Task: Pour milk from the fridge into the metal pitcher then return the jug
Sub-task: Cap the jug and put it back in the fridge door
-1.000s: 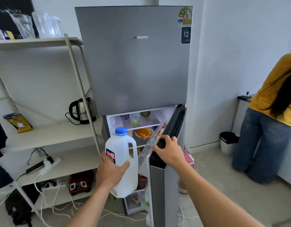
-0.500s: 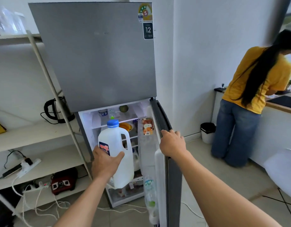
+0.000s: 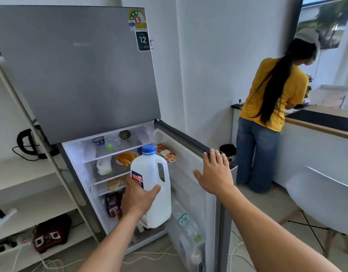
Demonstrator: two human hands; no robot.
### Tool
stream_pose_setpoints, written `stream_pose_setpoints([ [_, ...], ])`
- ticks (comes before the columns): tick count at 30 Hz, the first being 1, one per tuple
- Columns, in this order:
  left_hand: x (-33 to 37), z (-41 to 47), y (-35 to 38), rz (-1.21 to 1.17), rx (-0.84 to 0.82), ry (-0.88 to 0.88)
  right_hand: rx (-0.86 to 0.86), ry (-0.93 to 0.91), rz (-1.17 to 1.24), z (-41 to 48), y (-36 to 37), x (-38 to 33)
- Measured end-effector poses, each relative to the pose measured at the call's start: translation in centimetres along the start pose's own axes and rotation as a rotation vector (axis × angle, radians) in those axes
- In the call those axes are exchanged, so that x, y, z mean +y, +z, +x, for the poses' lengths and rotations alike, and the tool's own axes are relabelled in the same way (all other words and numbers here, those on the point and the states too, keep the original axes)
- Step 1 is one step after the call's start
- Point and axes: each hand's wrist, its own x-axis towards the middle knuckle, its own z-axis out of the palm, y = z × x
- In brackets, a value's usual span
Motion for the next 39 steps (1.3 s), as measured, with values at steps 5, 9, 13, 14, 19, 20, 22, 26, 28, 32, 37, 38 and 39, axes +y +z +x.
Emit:
stream_pose_setpoints([
  [5,0.9,-0.6,1.8,-0.034,-0.076,0.015,-0.015,-0.025,0.032,1.1,0.2,2.9],
  [9,1.2,-0.4,2.9,-0.017,-0.089,0.050,0.023,-0.046,-0.015,1.5,1.1,3.9],
  [13,1.2,0.2,4.0,0.016,-0.055,0.056,0.043,-0.062,-0.087,1.5,2.1,4.5],
  [14,1.1,0.3,4.0,0.017,-0.052,0.058,0.041,-0.063,-0.100,1.4,2.2,4.4],
  [19,-0.1,0.6,4.4,0.035,-0.067,0.064,0.211,-0.017,0.030,1.1,3.2,3.1],
  [20,-0.5,0.5,4.4,0.035,-0.079,0.058,0.260,-0.034,0.103,0.8,3.6,2.3],
  [22,-1.4,0.5,4.2,0.021,-0.102,0.047,0.233,-0.129,0.292,0.2,5.0,0.3],
  [26,-3.8,0.6,3.9,0.000,-0.143,0.085,-0.116,-0.177,0.594,-0.8,7.9,-3.9],
  [28,-5.5,0.7,3.8,-0.009,-0.168,0.085,-0.124,-0.209,0.556,-0.7,9.1,-5.6],
  [32,-9.5,1.5,4.1,-0.089,-0.203,0.015,-0.162,-0.285,0.492,0.2,11.1,-8.4],
  [37,-15.1,2.6,5.9,-0.221,-0.359,-0.104,-0.445,-0.160,0.592,0.3,15.3,-11.8],
  [38,-16.4,2.8,6.3,-0.255,-0.418,-0.124,-0.489,-0.155,0.573,0.2,16.4,-12.2],
  [39,-17.5,3.0,6.6,-0.296,-0.471,-0.143,-0.526,-0.163,0.554,0.2,17.4,-12.5],
])
